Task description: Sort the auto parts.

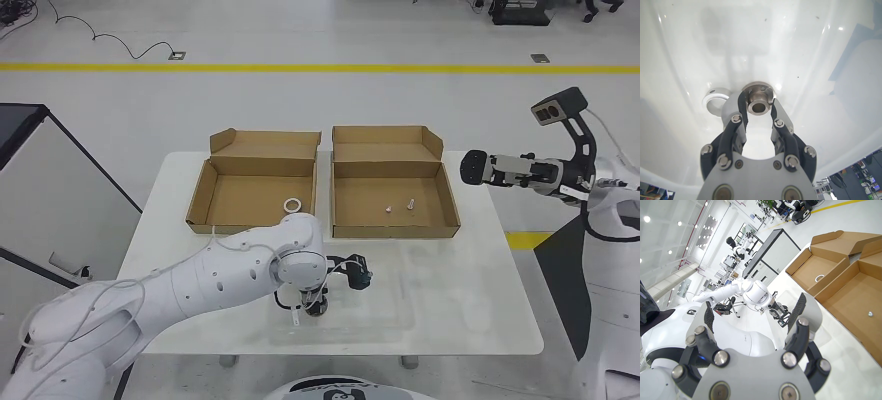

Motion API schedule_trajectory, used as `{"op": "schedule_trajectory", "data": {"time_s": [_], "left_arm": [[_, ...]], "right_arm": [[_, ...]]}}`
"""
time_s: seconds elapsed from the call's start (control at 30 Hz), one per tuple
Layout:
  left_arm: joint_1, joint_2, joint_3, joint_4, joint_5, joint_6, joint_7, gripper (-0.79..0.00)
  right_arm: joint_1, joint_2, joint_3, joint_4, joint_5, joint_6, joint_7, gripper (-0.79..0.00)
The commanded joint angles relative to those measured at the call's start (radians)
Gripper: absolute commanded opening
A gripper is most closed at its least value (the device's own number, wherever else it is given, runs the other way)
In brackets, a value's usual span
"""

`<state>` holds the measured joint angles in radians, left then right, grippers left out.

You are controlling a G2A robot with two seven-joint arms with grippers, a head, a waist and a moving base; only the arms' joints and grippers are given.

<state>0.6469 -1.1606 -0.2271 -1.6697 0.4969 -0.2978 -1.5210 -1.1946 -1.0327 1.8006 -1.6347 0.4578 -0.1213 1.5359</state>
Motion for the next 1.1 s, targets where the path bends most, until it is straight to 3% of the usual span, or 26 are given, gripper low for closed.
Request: {"op": "schedule_trajectory", "data": {"time_s": [0.0, 0.23, 0.3, 0.43, 0.77, 1.07], "left_arm": [[0.002, 0.0, -0.001, 0.0, 0.002, 0.0, -0.001, -0.456], [0.008, -0.005, -0.004, 0.013, -0.002, -0.009, 0.008, -0.483], [0.008, -0.007, -0.004, 0.02, 0.002, -0.01, 0.009, -0.548], [0.009, -0.011, -0.004, 0.032, 0.011, -0.006, 0.009, -0.785], [0.008, -0.003, -0.029, -0.021, 0.043, 0.028, -0.015, -0.785], [-0.022, 0.055, -0.071, -0.145, 0.028, 0.051, -0.015, -0.785]], "right_arm": [[0.0, 0.0, 0.0, 0.0, 0.0, 0.0, 0.0, 0.0], [0.0, 0.0, 0.0, 0.0, 0.0, 0.0, 0.0, 0.0], [0.0, 0.0, 0.0, 0.0, 0.0, 0.0, 0.0, 0.0], [0.0, 0.0, 0.0, 0.0, 0.0, 0.0, 0.0, 0.0], [0.0, 0.0, 0.0, 0.0, 0.0, 0.0, 0.0, 0.0], [0.0, 0.0, 0.0, 0.0, 0.0, 0.0, 0.0, 0.0]]}}
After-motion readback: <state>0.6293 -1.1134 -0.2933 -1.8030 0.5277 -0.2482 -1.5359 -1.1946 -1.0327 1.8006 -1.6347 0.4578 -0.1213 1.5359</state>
